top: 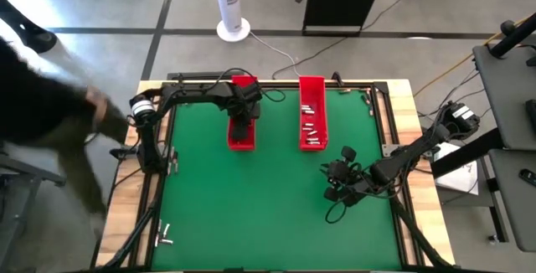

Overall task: Sort batteries
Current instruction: Put the brown battery into the left red bin

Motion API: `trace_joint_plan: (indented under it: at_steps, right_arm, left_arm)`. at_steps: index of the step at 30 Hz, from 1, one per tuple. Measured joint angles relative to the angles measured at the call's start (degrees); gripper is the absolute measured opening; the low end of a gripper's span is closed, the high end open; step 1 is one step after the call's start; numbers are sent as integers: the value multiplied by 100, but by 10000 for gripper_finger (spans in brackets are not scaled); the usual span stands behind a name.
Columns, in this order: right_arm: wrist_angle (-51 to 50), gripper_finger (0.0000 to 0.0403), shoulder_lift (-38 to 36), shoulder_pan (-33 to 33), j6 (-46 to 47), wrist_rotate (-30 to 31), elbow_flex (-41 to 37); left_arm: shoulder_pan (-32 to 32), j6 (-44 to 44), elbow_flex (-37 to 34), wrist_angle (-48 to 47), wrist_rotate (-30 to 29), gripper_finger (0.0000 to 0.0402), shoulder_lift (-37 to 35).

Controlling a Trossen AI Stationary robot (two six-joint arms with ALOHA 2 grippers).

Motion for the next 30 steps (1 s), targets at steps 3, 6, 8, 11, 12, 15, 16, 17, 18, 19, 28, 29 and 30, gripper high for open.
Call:
trace_joint_plan:
  at_steps: [3, 6, 8, 11, 12, 15, 16, 17, 18, 19, 28, 29, 30]
  right_arm:
    - [-20, 66, 0, 0, 0, 0, 0]
    - [-20, 60, 0, 0, 0, 0, 0]
    - [-20, 57, 0, 0, 0, 0, 2]
    - [-20, 54, 0, 0, 3, 1, 2]
    - [-20, 54, 0, 0, 7, 0, 2]
    - [-20, 57, 0, 0, 9, 0, 2]
    - [-20, 58, 0, 0, 7, 0, 2]
    - [-20, 60, 0, 0, 7, 0, 2]
    - [-20, 61, 0, 0, 7, 0, 2]
    - [-20, 63, 0, 0, 5, 0, 2]
    - [-22, 73, 0, 0, 7, -20, 4]
    - [-20, 74, 0, 0, 7, -20, 4]
    - [-22, 75, 0, 0, 7, -20, 4]
  left_arm:
    - [1, -1, 0, -35, 94, 36, -6]
    - [0, -9, -1, -5, 161, 37, -9]
    - [0, -113, -4, 138, 122, 37, -9]
    - [4, -158, -7, 386, 36, 38, -9]
    - [4, -148, -7, 452, 34, 38, -9]
    - [9, -52, -7, 492, 34, 38, -9]
    - [11, -44, -7, 483, 33, 38, -9]
    - [19, -42, -7, 471, 33, 38, -9]
    - [26, -42, -7, 452, 33, 38, -9]
    - [28, -42, -7, 434, 33, 38, -9]
    - [39, -22, -6, 394, 33, 39, 272]
    - [39, -22, -3, 410, 38, 39, 331]
    - [39, -22, 5, 411, 37, 39, 377]
